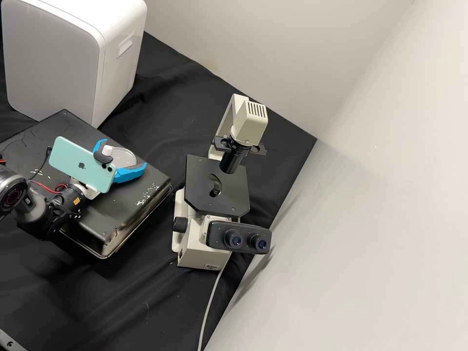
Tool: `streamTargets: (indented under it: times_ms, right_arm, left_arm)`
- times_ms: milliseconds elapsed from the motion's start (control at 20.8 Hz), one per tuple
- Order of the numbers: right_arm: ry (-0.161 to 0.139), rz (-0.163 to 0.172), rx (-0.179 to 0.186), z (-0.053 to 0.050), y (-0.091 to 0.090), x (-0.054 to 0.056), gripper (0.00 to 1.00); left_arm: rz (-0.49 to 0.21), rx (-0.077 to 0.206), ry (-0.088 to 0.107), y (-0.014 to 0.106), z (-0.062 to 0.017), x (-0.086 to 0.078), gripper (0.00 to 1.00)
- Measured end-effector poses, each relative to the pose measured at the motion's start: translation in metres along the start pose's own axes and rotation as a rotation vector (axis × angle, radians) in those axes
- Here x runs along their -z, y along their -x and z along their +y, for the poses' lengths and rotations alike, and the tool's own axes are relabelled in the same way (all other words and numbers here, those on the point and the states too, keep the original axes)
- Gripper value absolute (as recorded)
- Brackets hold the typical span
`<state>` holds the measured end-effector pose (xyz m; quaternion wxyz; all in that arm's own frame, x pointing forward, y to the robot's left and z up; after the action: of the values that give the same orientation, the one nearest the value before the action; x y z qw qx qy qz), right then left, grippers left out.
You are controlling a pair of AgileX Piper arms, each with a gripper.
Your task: Place the petri dish on the microscope
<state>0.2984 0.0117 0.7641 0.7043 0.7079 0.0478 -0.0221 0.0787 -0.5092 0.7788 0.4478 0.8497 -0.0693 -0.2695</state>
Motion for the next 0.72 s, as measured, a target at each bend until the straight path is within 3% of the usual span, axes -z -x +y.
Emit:
streamTargets:
  times_ms: [720]
  right_arm:
    - [0.001, -0.003, 0.003, -0.0007, 0.0011, -0.0007, 1.00]
  left_arm:
    - [-0.001, -0.001, -0.001, 0.0000, 0.0001, -0.0001, 1.00]
